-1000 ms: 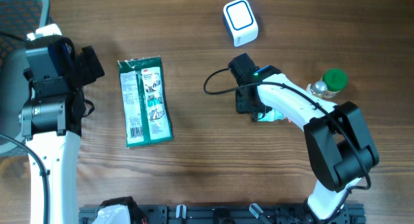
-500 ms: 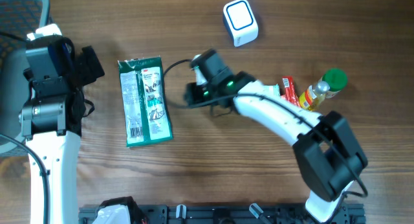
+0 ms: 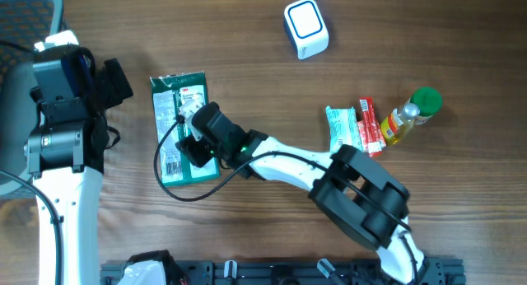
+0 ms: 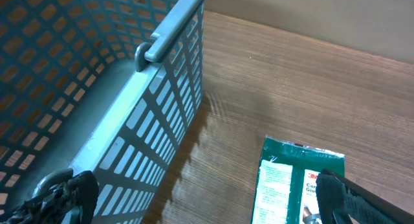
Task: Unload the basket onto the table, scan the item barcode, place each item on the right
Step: 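Move the right gripper left and grasp the green gloves pack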
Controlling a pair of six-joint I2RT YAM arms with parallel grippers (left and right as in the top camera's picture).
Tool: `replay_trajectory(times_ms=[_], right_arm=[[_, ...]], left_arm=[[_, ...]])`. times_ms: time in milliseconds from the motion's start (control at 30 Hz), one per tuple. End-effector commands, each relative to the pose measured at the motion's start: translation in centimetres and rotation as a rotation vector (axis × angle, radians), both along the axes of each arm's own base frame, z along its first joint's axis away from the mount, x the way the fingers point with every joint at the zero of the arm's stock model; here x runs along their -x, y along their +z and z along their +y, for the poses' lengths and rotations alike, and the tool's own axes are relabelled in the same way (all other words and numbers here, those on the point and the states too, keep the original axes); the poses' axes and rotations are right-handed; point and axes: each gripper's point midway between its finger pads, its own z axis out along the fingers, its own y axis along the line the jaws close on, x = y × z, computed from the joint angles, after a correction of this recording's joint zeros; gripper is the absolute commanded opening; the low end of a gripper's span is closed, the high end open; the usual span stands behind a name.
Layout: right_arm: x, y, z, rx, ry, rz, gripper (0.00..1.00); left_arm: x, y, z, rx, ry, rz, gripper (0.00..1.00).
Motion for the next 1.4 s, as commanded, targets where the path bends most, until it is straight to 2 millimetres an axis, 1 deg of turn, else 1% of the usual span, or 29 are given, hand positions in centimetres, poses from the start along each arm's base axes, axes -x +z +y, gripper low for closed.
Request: replay_trajectory(times_ms=[0, 100, 167, 233, 267, 333, 433, 567, 633, 700, 800, 900, 967, 1033, 1100, 1200, 1233, 1300, 1367], right_arm=[[-0.1, -3.1, -0.6, 0.07, 0.003, 0.008, 0.49], [-0.1, -4.1, -1.7, 0.11, -0.027, 0.05, 0.48], [-0.6, -5.2, -3.5, 0.164, -0.118, 0.106, 0.48], [-0.9, -5.9, -4.9, 0.197, -0.185, 0.162, 0.48], [-1.1, -6.2, -6.1, 0.213, -0.229, 0.208, 0.48], [-1.7, -6.0, -8.1, 0.234, -0.311, 0.277, 0.48], [-2.4, -4.8, -11.2, 0.266, -0.4, 0.345, 0.49], [-1.6, -3.9, -14.3, 0.334, -0.43, 0.422, 0.51], [-1.2, -4.0, -15.3, 0.366, -0.442, 0.448, 0.53], [-0.8, -4.0, -15.4, 0.37, -0.433, 0.464, 0.54], [-0.5, -3.9, -15.0, 0.353, -0.414, 0.483, 0.55], [-0.6, -3.8, -14.8, 0.344, -0.412, 0.48, 0.56], [-0.6, -3.5, -14.8, 0.346, -0.397, 0.468, 0.58], [-0.6, -2.8, -14.9, 0.351, -0.362, 0.439, 0.58], [-0.7, -1.5, -14.9, 0.347, -0.34, 0.406, 0.58], [-1.2, 0.2, -16.0, 0.364, -0.38, 0.353, 0.58], [-1.8, 0.4, -17.0, 0.39, -0.435, 0.325, 0.6], [-2.4, 0.4, -18.1, 0.434, -0.484, 0.284, 0.63], [-2.6, 0.3, -18.3, 0.439, -0.492, 0.275, 0.65]], left_arm=[[0.0, 0.2, 0.1, 0.001, 0.001, -0.007, 1.0], [0.0, 0.2, 0.1, 0.001, 0.001, -0.007, 1.0], [0.0, 0.2, 0.1, 0.001, 0.001, -0.007, 1.0], [0.0, 0.2, 0.1, 0.001, 0.001, -0.007, 1.0], [0.0, 0.2, 0.1, 0.001, 0.001, -0.007, 1.0], [0.0, 0.2, 0.1, 0.001, 0.001, -0.007, 1.0], [0.0, 0.2, 0.1, 0.001, 0.001, -0.007, 1.0], [0.0, 0.2, 0.1, 0.001, 0.001, -0.007, 1.0], [0.0, 0.2, 0.1, 0.001, 0.001, -0.007, 1.0], [0.0, 0.2, 0.1, 0.001, 0.001, -0.007, 1.0], [0.0, 0.2, 0.1, 0.001, 0.001, -0.007, 1.0], [0.0, 0.2, 0.1, 0.001, 0.001, -0.007, 1.0], [0.0, 0.2, 0.1, 0.001, 0.001, -0.007, 1.0], [0.0, 0.2, 0.1, 0.001, 0.001, -0.007, 1.0], [0.0, 0.2, 0.1, 0.001, 0.001, -0.007, 1.0], [0.0, 0.2, 0.1, 0.001, 0.001, -0.007, 1.0], [0.0, 0.2, 0.1, 0.001, 0.001, -0.007, 1.0], [0.0, 0.2, 0.1, 0.001, 0.001, -0.007, 1.0], [0.0, 0.2, 0.1, 0.001, 0.001, -0.007, 1.0]])
